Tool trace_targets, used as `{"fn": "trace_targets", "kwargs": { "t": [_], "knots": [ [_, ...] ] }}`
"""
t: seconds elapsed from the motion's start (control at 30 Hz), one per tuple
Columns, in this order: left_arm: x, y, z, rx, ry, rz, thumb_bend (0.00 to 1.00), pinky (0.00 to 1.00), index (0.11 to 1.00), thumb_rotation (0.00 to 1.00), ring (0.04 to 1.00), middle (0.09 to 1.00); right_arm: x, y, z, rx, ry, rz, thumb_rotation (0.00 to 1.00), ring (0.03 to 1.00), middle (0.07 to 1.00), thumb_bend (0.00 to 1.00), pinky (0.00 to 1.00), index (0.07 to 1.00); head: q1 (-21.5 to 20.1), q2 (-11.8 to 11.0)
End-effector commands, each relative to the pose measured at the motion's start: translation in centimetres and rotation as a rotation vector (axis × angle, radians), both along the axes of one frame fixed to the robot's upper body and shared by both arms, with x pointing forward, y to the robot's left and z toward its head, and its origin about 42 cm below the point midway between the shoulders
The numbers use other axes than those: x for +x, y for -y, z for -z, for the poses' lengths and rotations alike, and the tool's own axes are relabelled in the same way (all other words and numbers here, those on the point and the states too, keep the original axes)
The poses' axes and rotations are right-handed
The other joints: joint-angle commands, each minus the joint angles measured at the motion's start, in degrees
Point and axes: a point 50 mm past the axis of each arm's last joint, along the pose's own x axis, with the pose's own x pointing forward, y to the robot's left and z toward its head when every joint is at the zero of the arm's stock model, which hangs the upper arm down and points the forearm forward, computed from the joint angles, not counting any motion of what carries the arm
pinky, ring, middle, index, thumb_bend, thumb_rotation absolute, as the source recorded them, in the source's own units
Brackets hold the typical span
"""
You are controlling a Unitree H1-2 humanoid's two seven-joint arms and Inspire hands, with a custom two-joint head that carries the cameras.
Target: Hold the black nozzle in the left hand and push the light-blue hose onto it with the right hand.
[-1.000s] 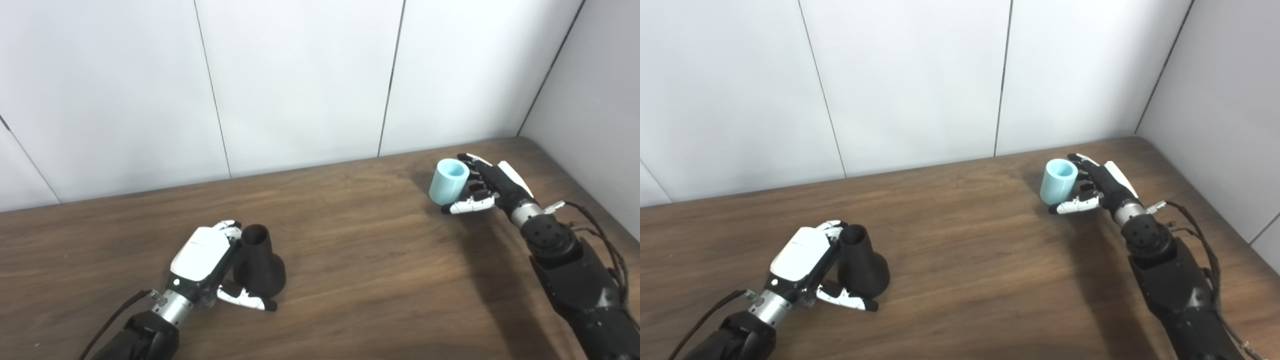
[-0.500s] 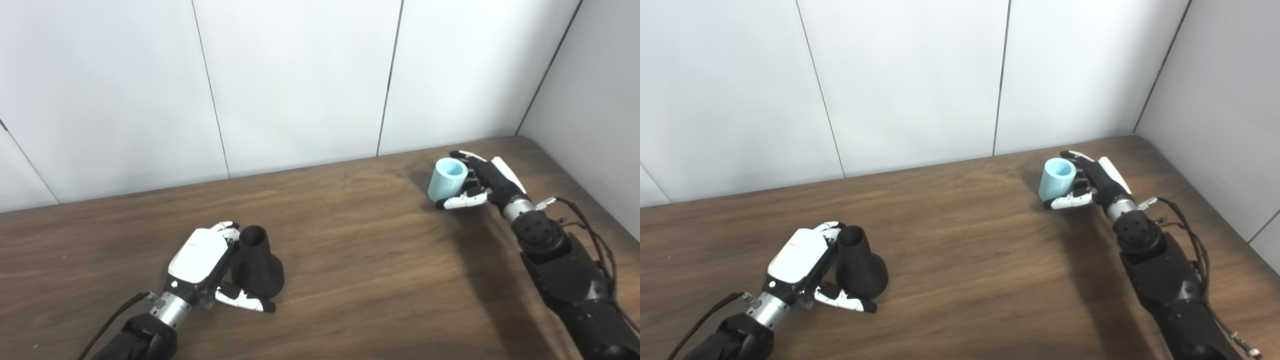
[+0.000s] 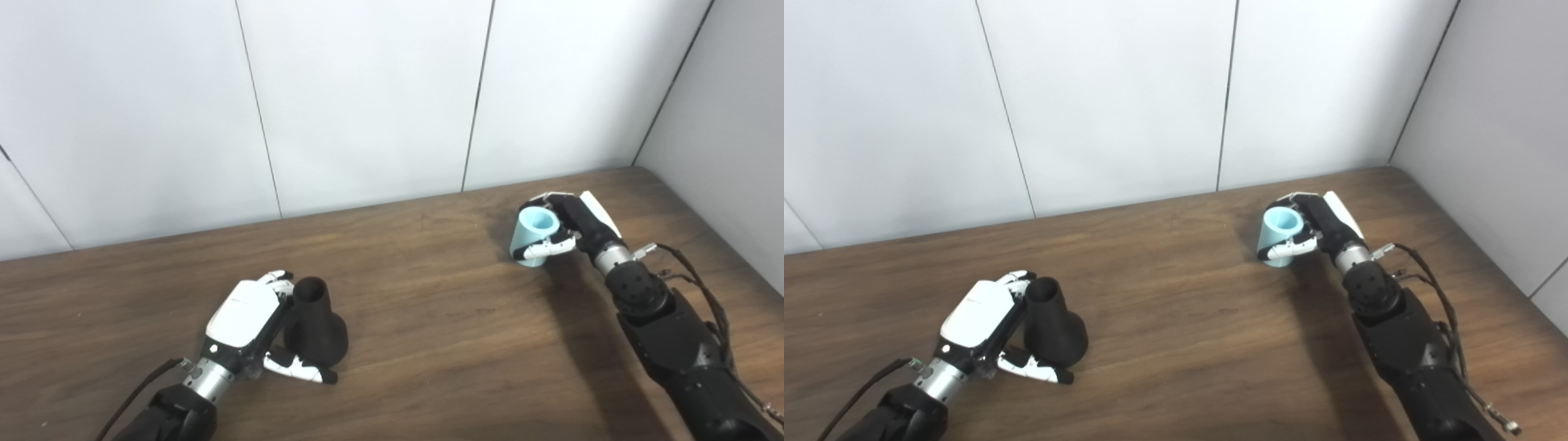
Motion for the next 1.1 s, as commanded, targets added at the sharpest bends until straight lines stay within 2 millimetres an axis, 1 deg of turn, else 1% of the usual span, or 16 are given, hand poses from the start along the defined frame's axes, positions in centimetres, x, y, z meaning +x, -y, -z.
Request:
{"fn": "trace_targets", "kwargs": {
  "t": [0.0, 0.03, 0.13, 0.37, 0.53, 0.67, 0.73, 0.83, 0.9, 0.97, 1.07],
  "knots": [
    [-4.4, -1.6, 7.0, 0.208, -0.235, 0.019, 0.53, 0.82, 0.481, 0.0, 0.615, 0.491, 0.6, -0.3, -1.8, -0.045, 0.048, -0.051, 0.01, 0.457, 0.458, 0.53, 0.43, 0.496, 0.0, 0.2],
    [-4.4, -1.7, 7.0, 0.21, -0.233, 0.02, 0.53, 0.82, 0.481, 0.0, 0.613, 0.491, 0.6, -0.3, -1.8, -0.05, 0.047, -0.051, 0.01, 0.416, 0.432, 0.53, 0.38, 0.497, -0.1, 0.2],
    [-4.5, -1.6, 7.0, 0.212, -0.235, 0.019, 0.53, 0.81, 0.478, 0.0, 0.615, 0.495, 0.5, -0.5, -1.8, -0.065, 0.049, -0.053, 0.0, 0.342, 0.405, 0.52, 0.29, 0.503, -0.2, 0.2],
    [-4.5, -1.7, 7.0, 0.206, -0.232, 0.021, 0.53, 0.81, 0.481, 0.0, 0.609, 0.491, 0.4, -0.7, -1.3, -0.073, 0.066, -0.043, 0.0, 0.36, 0.413, 0.53, 0.31, 0.502, 0.0, 0.4],
    [-4.5, -1.6, 6.9, 0.22, -0.234, 0.019, 0.53, 0.81, 0.488, 0.0, 0.61, 0.484, 0.2, -0.8, -1.2, -0.101, 0.124, -0.03, 0.0, 0.378, 0.415, 0.52, 0.33, 0.508, 0.4, 0.5],
    [-4.7, -1.5, 6.9, 0.216, -0.237, 0.015, 0.53, 0.82, 0.484, 0.0, 0.612, 0.488, 0.0, -1.8, -2.3, -0.076, 0.161, -0.041, 0.0, 0.404, 0.424, 0.53, 0.35, 0.509, 1.2, 0.8],
    [-4.7, -1.5, 6.9, 0.22, -0.241, 0.014, 0.53, 0.83, 0.486, 0.0, 0.613, 0.486, -0.1, -3.1, -3.9, -0.019, 0.194, -0.063, 0.0, 0.42, 0.44, 0.53, 0.36, 0.509, 1.2, 0.8],
    [-4.7, -1.4, 6.8, 0.233, -0.242, 0.017, 0.53, 0.83, 0.485, 0.0, 0.615, 0.487, -0.3, -5.3, -6.2, 0.047, 0.232, -0.102, 0.0, 0.425, 0.449, 0.53, 0.37, 0.508, 3.5, 1.4],
    [-4.7, -1.2, 6.8, 0.232, -0.241, 0.018, 0.53, 0.83, 0.483, 0.0, 0.617, 0.49, -0.6, -7.4, -8.1, 0.13, 0.253, -0.147, 0.0, 0.427, 0.454, 0.53, 0.38, 0.504, 5.0, 1.7],
    [-4.7, -0.9, 6.8, 0.224, -0.24, 0.017, 0.53, 0.83, 0.48, 0.0, 0.615, 0.493, -1.1, -9.9, -10.0, 0.193, 0.257, -0.189, 0.0, 0.411, 0.453, 0.53, 0.36, 0.504, 6.0, 1.9],
    [-4.8, -0.5, 6.8, 0.227, -0.242, 0.013, 0.52, 0.83, 0.473, 0.0, 0.614, 0.502, -1.9, -13.1, -12.4, 0.215, 0.26, -0.26, 0.0, 0.397, 0.45, 0.53, 0.34, 0.507, 8.4, 2.2]
  ]
}}
